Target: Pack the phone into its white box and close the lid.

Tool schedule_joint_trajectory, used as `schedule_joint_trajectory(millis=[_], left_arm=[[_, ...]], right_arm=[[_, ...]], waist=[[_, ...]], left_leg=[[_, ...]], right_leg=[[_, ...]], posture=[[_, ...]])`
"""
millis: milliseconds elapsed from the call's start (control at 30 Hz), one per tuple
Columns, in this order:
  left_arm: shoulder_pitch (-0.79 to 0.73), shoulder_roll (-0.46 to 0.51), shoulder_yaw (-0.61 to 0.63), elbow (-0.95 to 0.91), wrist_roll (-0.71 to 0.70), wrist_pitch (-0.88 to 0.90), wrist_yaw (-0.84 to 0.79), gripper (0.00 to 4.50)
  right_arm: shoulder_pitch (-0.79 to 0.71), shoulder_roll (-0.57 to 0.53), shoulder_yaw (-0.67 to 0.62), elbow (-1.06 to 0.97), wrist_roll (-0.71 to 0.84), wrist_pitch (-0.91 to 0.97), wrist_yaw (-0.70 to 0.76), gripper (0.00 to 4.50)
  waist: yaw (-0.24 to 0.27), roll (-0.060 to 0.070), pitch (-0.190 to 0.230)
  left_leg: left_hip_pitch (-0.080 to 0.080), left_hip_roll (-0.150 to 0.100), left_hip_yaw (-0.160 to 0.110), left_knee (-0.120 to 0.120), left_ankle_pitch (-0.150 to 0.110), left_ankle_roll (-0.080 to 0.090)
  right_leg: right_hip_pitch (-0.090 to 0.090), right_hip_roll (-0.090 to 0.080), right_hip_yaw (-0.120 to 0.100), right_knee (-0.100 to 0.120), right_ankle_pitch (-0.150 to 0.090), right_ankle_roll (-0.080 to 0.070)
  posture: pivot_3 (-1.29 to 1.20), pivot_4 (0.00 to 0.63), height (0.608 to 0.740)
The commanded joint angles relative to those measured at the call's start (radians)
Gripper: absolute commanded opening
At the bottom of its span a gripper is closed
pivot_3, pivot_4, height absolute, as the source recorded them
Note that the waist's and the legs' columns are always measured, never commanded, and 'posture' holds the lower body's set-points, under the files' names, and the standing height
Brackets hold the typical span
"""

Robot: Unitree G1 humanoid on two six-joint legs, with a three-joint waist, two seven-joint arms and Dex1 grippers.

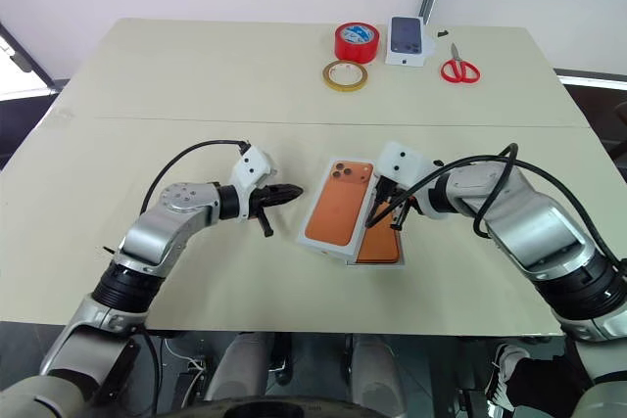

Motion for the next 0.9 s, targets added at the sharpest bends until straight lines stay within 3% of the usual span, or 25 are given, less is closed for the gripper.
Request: schedule_joint_trajectory(millis=[33, 900], left_arm=[[-0.024, -0.019, -0.032, -0.009, 0.014, -0.027, -0.016, 0.00], [-0.056, -0.095, -0.140, -0.116, 0.011, 0.027, -0.086, 0.00]], right_arm=[[-0.013, 0.007, -0.014, -0.020, -0.017, -0.004, 0.005, 0.03], [0.093, -0.067, -0.083, -0.073, -0.034, 0.000, 0.060, 0.03]], waist=[[0.000, 0.000, 0.000], [0.000, 0.000, 0.000]], left_leg=[[0.000, 0.000, 0.000, 0.000, 0.000, 0.000], [0.000, -0.001, 0.000, 0.001, 0.000, 0.000]], right_leg=[[0.000, 0.000, 0.000, 0.000, 0.000, 0.000], [0.000, 0.000, 0.000, 0.000, 0.000, 0.000]], posture=[[0.00, 0.150, 0.740], [0.00, 0.150, 0.740]])
